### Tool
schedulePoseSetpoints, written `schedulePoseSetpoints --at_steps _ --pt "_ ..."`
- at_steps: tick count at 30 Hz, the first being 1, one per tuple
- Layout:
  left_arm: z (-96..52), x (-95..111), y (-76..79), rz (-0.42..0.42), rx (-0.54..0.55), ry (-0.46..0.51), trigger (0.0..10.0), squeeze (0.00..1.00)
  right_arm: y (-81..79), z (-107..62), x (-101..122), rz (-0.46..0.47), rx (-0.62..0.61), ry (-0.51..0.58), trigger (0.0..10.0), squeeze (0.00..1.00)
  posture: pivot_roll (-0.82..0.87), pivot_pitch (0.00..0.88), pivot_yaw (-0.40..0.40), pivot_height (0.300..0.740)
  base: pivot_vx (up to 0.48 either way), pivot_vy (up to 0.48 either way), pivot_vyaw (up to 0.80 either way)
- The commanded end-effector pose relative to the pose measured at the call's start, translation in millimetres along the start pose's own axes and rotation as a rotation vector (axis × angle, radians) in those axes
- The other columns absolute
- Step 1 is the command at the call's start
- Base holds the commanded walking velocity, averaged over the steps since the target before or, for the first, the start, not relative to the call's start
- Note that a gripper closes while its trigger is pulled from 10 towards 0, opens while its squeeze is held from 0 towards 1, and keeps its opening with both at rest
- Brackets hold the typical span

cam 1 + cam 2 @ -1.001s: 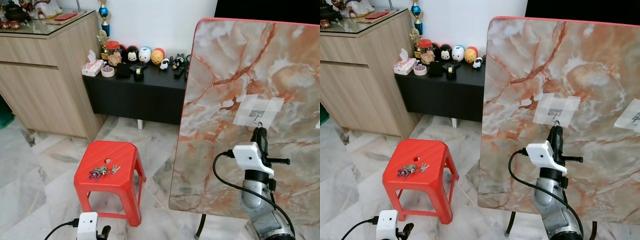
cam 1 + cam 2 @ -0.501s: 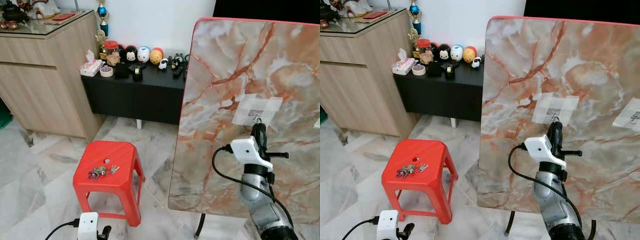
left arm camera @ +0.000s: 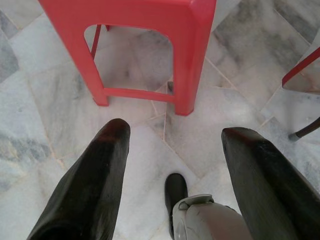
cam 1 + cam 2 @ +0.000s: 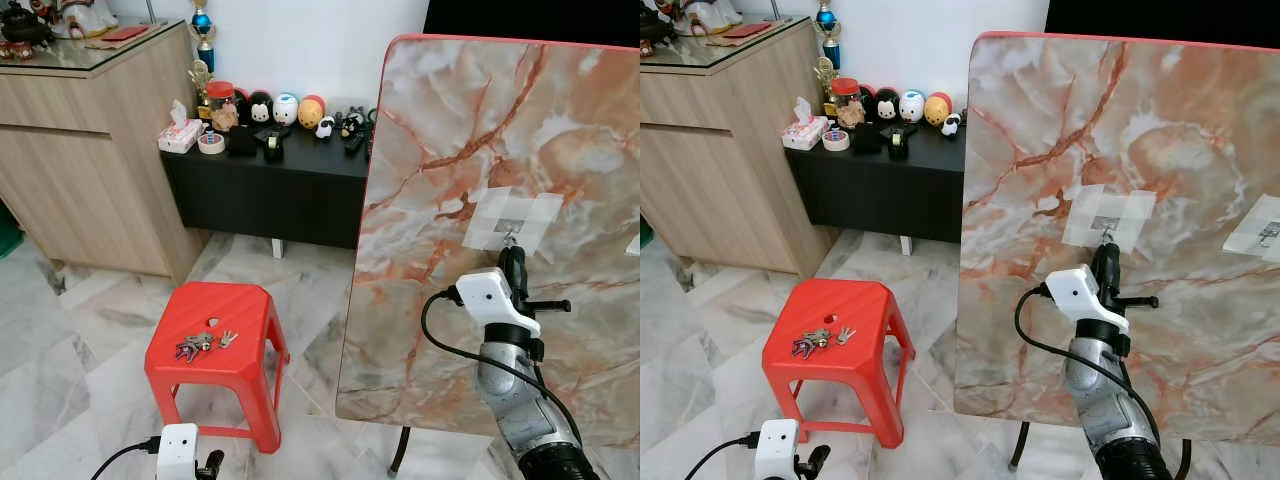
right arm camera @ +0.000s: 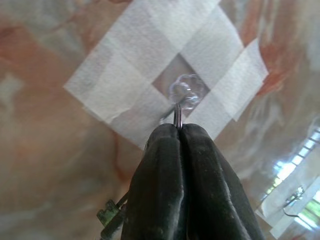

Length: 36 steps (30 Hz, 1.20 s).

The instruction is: Hang keys on a hook

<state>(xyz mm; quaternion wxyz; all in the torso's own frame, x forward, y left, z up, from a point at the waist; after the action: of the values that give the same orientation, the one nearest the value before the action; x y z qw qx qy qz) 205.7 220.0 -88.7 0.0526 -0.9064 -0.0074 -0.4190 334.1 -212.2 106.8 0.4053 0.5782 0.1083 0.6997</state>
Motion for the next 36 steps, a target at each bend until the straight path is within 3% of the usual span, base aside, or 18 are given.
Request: schedulePoseSetpoints --at_steps 1,19,20,21,22,23,33,34,36 --pt "-0.1 -3 1.8 0.003 -0.003 -0.016 10.0 0.00 -0.5 1.5 0 -0.010 0.014 0.004 10.0 0.00 0.08 0.000 -0.045 0.740 0.000 0.000 0.00" --pt "-0.3 -3 1.3 0.003 -0.001 -0.018 10.0 0.00 -1.3 2.9 -4 -0.027 0.033 -0.014 10.0 0.00 0.08 0.000 -0.045 0.740 0.000 0.000 0.00" --pt "-0.2 -3 1.3 0.003 -0.001 -0.018 10.0 0.00 -1.9 2.7 -5 -0.022 0.038 -0.016 10.0 0.21 0.08 0.000 -0.045 0.740 0.000 0.000 0.00" --pt "-0.2 -3 1.4 0.004 -0.001 -0.018 10.0 0.00 -2.4 2.4 -5 -0.020 0.042 -0.017 10.0 0.66 0.08 0.000 -0.045 0.740 0.000 0.000 0.00" --pt "-0.2 -3 1.4 0.004 -0.002 -0.018 10.0 0.00 -2.9 2.2 -5 -0.017 0.046 -0.016 10.0 0.89 0.08 0.000 -0.045 0.740 0.000 0.000 0.00" --pt "-0.1 -3 1.5 0.004 -0.002 -0.017 10.0 0.00 -3.6 1.8 -5 -0.015 0.051 -0.016 10.0 1.00 0.08 0.000 -0.045 0.740 0.000 0.000 0.00" --pt "0.0 -3 2.1 0.005 -0.004 -0.018 10.0 0.00 -9.0 -1.6 -4 0.005 0.088 -0.007 10.0 1.00 0.08 0.000 -0.045 0.740 0.000 0.000 0.00" --pt "0.0 -3 2.0 0.005 -0.003 -0.019 10.0 0.00 -12.8 -3.8 -2 0.042 0.114 0.001 10.0 0.90 0.08 0.000 -0.045 0.740 0.000 0.000 0.00" --pt "0.0 -3 1.9 0.006 -0.003 -0.019 10.0 0.00 -14.5 -4.9 -1 0.061 0.126 0.005 10.0 0.90 0.08 0.000 -0.045 0.740 0.000 0.000 0.00"
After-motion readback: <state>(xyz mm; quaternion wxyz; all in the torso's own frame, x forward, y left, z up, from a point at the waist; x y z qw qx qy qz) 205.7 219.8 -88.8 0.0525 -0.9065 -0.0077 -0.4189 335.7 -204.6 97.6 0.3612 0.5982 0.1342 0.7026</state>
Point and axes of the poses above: a point about 5 cm out from each wrist's last joint towards the gripper, its own z axis pointing out of the wrist towards the gripper, its own x axis along the axis of the wrist's last joint, y = z × x, the point moved 3 cm from there along z, pointing out of the wrist towards the gripper, and after that the axes turned 3 degrees about z, right-handed, at the moved point
